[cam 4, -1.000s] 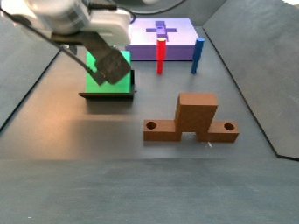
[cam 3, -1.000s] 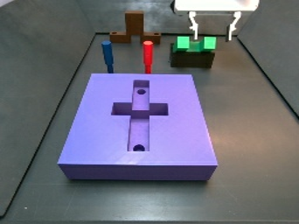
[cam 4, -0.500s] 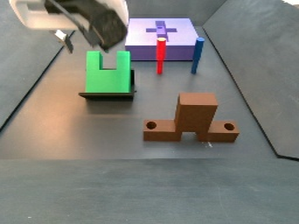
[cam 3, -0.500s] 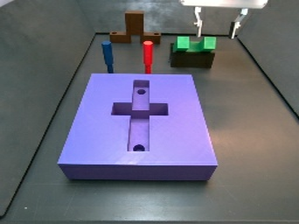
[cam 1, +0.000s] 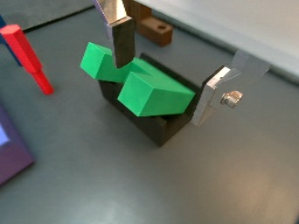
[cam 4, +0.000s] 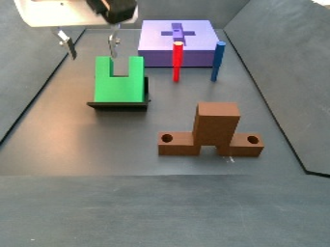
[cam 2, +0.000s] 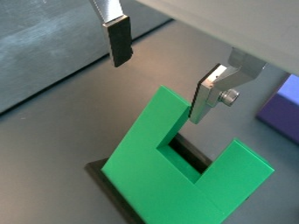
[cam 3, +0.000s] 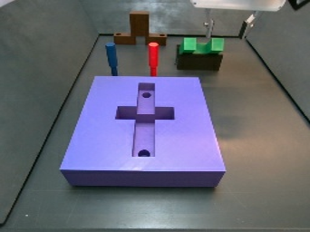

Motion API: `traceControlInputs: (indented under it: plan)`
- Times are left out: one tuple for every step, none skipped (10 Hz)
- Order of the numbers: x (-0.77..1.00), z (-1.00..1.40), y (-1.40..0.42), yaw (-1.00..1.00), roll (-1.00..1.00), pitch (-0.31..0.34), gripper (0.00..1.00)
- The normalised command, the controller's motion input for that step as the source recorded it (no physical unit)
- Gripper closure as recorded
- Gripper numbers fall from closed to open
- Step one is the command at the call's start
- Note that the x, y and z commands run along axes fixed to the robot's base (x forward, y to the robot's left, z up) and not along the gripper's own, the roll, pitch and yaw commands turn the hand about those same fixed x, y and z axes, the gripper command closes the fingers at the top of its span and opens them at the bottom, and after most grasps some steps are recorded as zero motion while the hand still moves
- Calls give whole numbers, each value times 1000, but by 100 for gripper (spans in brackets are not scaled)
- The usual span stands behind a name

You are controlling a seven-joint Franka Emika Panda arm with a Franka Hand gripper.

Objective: Pick up the green object. Move up. Place the green object on the fixture. Regrasp the green object. Move to above the board. Insert the green object.
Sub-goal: Regrasp the green object.

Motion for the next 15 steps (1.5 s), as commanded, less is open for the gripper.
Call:
traceControlInputs:
  plan:
    - [-26,0,-57,29,1000,0,0]
    - [-17,0,-60,17,1000,0,0]
    - [-26,0,-71,29,1000,0,0]
    - [-14,0,-80,31,1000,0,0]
    - [-60,0,-77,43,1000,0,0]
    - [-83,0,-74,49,1000,0,0]
    - [-103,-14,-109,43,1000,-14,0]
    - [-23,-49,-160,6,1000,-31,0]
    - [-91,-129,-191,0,1000,-174,0]
    - [0,-137,-180,0,1000,-143,0]
    - [0,-194,-137,37,1000,-131,0]
    - [0,-229,-43,83,866,-69,0]
    - [0,-209,0,54,663,-20,0]
    - [11,-134,0,46,431,0,0]
    - [0,0,0,0,0,-9,0]
